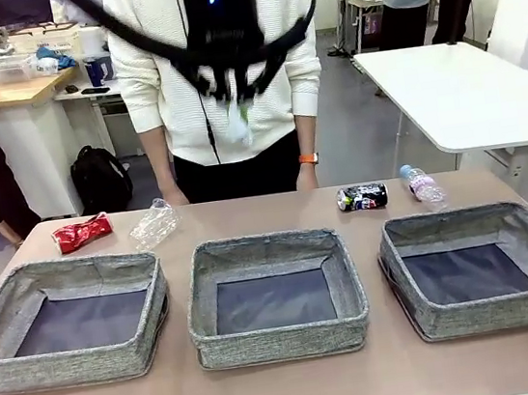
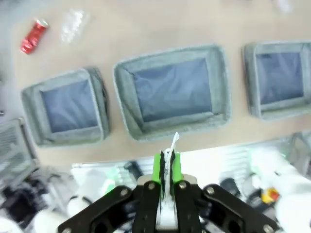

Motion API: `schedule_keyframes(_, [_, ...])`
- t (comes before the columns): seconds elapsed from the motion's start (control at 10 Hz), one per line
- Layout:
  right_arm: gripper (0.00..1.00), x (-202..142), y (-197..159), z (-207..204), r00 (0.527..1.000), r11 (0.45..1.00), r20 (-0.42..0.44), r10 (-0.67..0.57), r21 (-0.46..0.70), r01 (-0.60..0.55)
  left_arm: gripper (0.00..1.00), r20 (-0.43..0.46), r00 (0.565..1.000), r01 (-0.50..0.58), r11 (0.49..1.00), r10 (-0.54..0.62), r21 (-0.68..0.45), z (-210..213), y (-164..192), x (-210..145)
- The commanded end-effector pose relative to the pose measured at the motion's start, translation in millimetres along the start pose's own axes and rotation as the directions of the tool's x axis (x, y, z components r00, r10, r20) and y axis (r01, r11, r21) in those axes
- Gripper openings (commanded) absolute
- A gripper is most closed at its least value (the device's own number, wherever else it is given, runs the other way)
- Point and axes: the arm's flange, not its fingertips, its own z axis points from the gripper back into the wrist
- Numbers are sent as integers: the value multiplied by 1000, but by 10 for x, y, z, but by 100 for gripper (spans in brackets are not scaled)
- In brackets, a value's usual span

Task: Sort the waste into the appropriate baskets.
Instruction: Pick up the waste item pointed out by the person.

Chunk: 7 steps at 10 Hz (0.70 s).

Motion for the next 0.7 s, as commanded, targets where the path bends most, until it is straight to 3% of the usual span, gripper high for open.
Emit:
schedule_keyframes(0.0, [100,14,-4,1,1000,999,5,28,29,-28,7,53,999,-5,1000,4,19,411,-327,388])
schedule_keyframes(0.4, [100,14,-4,1,1000,999,5,28,29,-28,7,75,997,-26,999,27,-19,596,-325,453])
schedule_keyframes(0.6, [100,14,-4,1,1000,999,5,28,29,-28,7,4,999,-52,997,52,-57,586,-224,587])
